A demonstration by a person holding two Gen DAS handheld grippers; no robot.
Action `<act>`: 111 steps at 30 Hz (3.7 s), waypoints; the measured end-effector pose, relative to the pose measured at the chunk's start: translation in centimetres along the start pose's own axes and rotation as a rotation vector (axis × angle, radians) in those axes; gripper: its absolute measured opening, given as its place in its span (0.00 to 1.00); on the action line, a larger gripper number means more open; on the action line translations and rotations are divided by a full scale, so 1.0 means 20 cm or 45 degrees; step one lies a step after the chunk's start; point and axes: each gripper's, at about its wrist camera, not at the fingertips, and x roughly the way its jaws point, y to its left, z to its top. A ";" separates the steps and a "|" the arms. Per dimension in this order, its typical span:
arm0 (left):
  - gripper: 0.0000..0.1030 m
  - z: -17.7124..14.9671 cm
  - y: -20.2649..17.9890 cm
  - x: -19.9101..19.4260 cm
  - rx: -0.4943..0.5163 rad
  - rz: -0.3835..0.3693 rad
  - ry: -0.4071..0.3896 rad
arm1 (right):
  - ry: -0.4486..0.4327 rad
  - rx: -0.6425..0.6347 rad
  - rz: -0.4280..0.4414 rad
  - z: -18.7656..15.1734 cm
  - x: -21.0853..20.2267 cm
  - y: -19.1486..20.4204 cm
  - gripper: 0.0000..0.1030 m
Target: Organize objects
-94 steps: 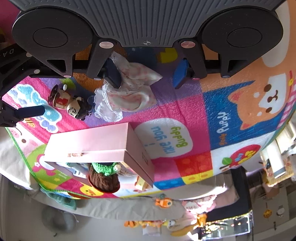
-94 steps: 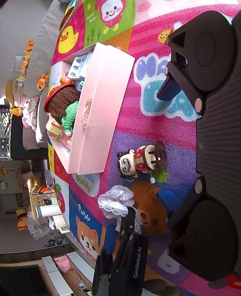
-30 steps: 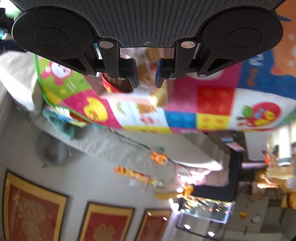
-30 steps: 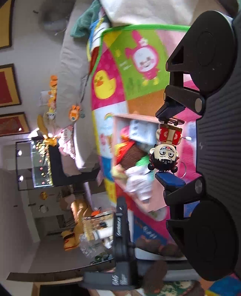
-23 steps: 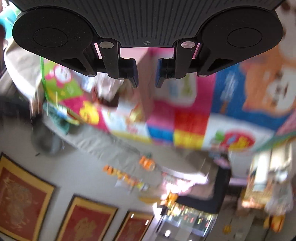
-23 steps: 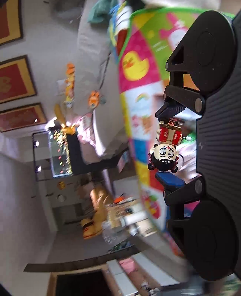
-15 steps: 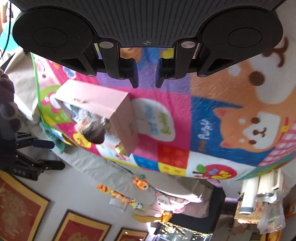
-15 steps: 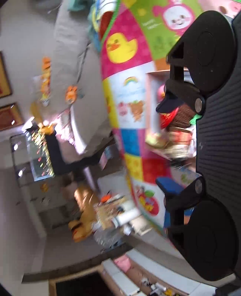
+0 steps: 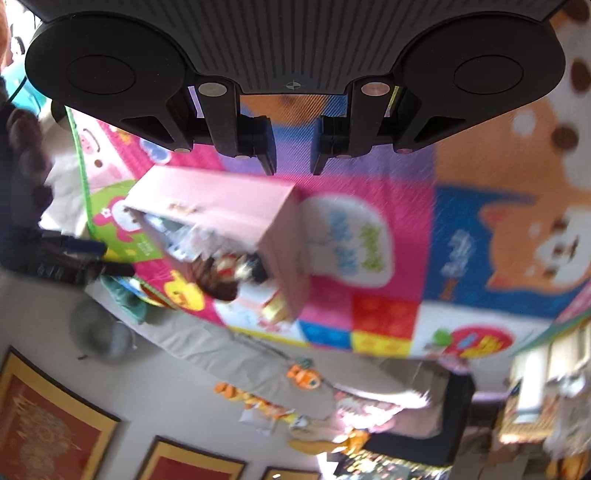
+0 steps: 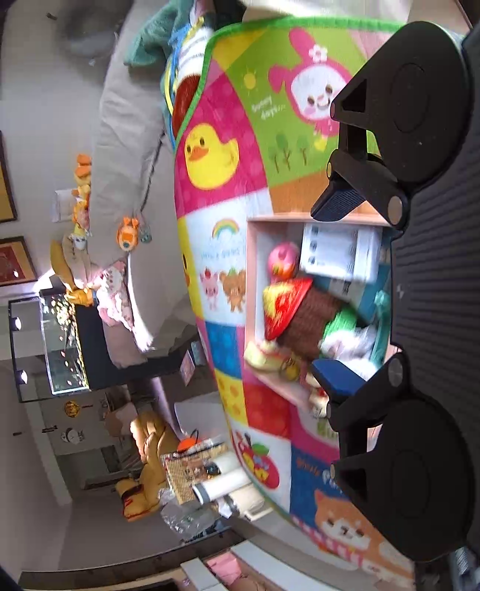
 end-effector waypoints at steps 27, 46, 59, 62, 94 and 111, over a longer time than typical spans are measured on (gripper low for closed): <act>0.21 0.30 -0.17 0.35 0.117 0.152 0.068 | 0.045 -0.325 -0.081 -0.33 0.13 -0.01 0.75; 0.97 0.24 0.19 0.28 -0.003 0.513 0.060 | -0.018 -0.475 0.043 -0.37 0.15 0.31 0.74; 0.96 0.20 0.17 0.18 0.014 0.532 -0.104 | -0.009 -0.468 -0.009 -0.42 0.12 0.36 0.84; 0.96 0.18 0.09 0.01 0.027 0.520 -0.221 | -0.021 -0.416 -0.030 -0.46 0.04 0.32 0.97; 1.00 -0.41 -0.19 -0.08 0.183 0.566 0.026 | 0.123 -0.112 -0.066 -0.80 -0.10 0.27 1.00; 1.00 -0.41 -0.20 -0.08 0.186 0.568 0.025 | 0.123 -0.114 -0.067 -0.80 -0.10 0.27 1.00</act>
